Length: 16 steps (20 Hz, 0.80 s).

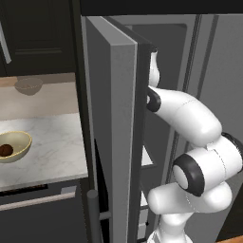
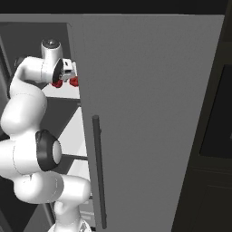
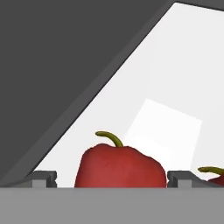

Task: Take the bell pepper, bell pepper, and orange from the freezer and place them in the bowl on the counter.

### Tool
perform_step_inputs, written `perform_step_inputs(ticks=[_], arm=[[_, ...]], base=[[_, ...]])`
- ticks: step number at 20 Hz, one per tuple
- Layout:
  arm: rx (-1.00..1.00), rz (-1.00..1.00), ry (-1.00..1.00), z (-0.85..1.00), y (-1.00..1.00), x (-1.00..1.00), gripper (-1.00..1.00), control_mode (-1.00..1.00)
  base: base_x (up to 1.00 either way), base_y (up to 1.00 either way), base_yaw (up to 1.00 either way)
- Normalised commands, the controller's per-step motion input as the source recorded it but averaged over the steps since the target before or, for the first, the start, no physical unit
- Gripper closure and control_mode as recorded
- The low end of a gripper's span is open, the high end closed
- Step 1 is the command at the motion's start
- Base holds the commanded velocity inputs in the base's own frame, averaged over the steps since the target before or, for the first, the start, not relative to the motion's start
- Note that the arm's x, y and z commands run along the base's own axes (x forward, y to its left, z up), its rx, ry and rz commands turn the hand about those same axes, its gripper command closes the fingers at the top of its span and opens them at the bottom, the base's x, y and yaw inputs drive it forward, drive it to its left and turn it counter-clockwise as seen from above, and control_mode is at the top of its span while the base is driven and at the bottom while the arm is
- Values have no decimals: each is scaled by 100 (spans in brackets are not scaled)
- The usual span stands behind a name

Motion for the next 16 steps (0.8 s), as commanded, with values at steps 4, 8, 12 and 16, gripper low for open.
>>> perform_step_inputs(ticks=[4,8,12,16], arm=[[0,0,0,-36,0,0,100,-100],[0,0,0,-34,0,0,100,-100],[0,0,-1,-26,-5,0,100,-100],[0,0,-6,-25,-18,0,100,-100]], base=[[0,0,0],[0,0,0],[0,0,0],[0,0,0]])
